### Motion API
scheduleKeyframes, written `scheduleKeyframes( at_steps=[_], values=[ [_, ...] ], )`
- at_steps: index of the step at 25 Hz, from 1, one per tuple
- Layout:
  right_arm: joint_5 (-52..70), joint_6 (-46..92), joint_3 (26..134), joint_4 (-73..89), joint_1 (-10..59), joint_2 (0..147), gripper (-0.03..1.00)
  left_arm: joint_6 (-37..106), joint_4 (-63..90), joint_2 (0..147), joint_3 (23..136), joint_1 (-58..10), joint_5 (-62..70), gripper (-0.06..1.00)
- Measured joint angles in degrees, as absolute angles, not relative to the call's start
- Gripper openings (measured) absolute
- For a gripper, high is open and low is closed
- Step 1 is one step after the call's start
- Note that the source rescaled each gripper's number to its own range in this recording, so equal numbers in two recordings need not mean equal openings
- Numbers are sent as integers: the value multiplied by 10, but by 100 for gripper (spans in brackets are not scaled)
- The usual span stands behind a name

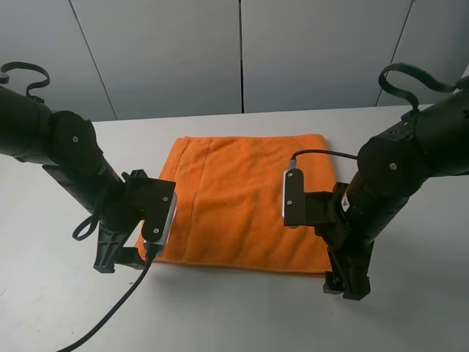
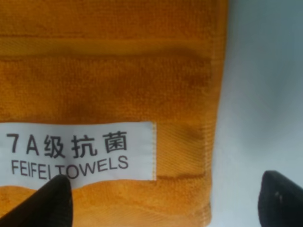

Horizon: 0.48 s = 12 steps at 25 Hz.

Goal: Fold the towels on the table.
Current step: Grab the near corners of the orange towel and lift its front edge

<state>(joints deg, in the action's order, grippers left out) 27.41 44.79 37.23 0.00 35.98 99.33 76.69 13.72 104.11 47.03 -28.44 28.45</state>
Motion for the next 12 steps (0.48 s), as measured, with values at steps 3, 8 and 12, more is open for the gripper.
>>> scheduleKeyframes(
  at_steps=[3,8,12],
  values=[
    [272,457,359,0,360,993,100,767,144,1041,470,-284,283,100],
    [272,468,354,-4,361,993,100,767,148,1041,470,-284,280,100],
    [268,470,354,-4,363,995,100,767,150,1047,470,-284,279,100]
  ],
)
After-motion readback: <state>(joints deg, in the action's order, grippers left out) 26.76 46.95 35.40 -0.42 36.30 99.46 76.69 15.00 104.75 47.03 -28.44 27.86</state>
